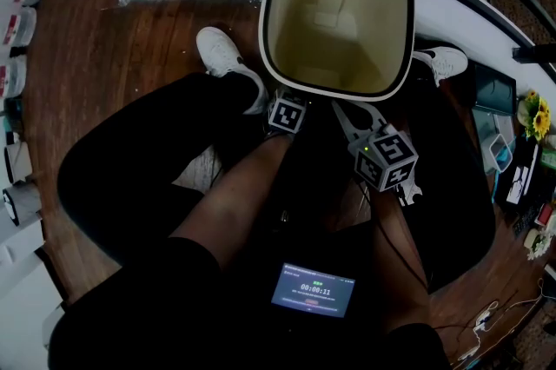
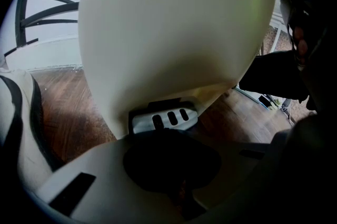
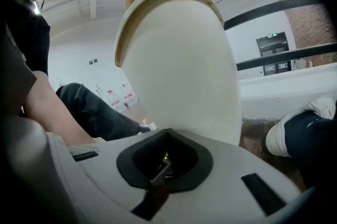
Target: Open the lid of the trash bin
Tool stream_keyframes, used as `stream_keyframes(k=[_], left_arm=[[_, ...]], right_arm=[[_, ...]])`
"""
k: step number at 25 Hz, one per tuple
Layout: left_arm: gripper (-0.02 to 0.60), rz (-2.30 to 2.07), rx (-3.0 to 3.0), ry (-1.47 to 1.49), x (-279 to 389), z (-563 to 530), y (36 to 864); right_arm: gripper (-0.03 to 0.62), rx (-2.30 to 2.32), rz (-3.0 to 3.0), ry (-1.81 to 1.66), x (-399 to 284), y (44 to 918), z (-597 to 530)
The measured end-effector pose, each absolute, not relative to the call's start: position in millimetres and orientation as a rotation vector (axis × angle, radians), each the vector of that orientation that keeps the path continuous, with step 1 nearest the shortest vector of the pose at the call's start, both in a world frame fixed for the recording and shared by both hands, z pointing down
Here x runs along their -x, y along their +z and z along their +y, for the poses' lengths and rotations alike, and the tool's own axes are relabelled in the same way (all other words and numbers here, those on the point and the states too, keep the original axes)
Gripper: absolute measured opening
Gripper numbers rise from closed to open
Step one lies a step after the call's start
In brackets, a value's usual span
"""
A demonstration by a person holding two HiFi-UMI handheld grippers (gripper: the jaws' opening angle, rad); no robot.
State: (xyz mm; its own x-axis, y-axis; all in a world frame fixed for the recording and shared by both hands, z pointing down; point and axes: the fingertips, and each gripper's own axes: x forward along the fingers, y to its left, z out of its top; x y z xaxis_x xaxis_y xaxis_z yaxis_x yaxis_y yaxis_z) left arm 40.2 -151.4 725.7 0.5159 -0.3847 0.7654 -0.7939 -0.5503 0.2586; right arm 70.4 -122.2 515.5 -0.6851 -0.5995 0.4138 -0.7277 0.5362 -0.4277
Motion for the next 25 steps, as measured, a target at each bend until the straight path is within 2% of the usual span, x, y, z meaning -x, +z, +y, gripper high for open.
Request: stream_keyframes(k=[14,25], left_arm=[[0.035,-0.996,-2.195,0.853,-38,-146,711],[0.037,-0.893,-2.319,0.802,-32,-97,640]], right_arm=[[0.023,-1.107,-2.558,0.84,-68,513,-113],[0.022,-1.044,-2.613,0.722,-49,482,-86]])
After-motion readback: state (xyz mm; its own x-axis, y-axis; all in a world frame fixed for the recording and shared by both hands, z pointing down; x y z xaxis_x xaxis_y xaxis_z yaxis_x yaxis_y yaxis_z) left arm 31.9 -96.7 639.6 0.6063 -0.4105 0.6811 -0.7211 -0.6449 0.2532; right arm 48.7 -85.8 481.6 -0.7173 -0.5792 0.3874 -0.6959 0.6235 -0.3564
